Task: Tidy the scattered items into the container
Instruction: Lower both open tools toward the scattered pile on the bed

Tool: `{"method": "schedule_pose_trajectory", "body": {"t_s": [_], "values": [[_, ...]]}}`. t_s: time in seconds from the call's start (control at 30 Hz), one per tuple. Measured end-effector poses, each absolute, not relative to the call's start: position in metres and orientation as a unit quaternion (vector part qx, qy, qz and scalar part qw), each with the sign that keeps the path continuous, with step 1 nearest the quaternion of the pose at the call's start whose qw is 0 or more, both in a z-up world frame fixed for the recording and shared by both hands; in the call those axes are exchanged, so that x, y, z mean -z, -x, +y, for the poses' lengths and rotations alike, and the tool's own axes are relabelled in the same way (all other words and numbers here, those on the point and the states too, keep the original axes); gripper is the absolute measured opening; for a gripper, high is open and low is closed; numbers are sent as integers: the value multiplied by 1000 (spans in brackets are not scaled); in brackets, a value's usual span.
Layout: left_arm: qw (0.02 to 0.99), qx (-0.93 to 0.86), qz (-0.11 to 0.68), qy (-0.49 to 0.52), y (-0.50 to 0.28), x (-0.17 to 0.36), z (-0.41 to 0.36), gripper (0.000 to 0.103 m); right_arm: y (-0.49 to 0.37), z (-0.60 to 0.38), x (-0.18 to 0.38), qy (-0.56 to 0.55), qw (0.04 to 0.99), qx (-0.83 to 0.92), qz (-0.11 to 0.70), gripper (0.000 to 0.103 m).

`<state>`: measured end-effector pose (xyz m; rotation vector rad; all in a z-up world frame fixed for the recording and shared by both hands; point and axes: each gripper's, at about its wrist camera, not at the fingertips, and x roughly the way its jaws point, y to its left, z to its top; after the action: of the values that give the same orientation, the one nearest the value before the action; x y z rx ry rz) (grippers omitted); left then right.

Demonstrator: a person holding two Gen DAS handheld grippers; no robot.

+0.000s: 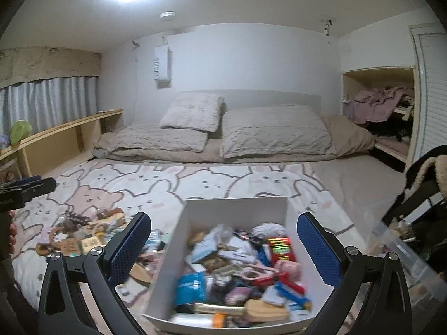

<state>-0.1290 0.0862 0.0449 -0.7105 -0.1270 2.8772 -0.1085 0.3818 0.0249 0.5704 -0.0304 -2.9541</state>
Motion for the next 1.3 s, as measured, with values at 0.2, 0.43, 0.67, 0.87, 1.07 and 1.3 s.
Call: {"method": "schedule_pose_trajectory", "body": {"t_s": [0.2, 0.43, 0.67, 0.87, 1.07, 1.3], "values": [[72, -971, -37, 227, 124, -50, 54, 103, 109, 354, -26, -189, 81, 979, -18, 103], [51, -973, -31, 222, 118, -56, 21, 103, 112, 322, -33, -183, 92, 979, -12, 103], [40, -976, -21, 213, 111, -63, -5, 103, 112, 294, -40, -173, 110, 979, -14, 103], [39, -976, -29, 211, 106, -63, -25, 103, 113, 273, -40, -173, 123, 977, -8, 103], [31, -976, -35, 210, 100, -61, -45, 103, 108, 257, -40, -175, 146, 974, -13, 103], [7, -976, -42, 212, 92, -55, -70, 103, 102, 239, -38, -174, 168, 970, -12, 103]]}}
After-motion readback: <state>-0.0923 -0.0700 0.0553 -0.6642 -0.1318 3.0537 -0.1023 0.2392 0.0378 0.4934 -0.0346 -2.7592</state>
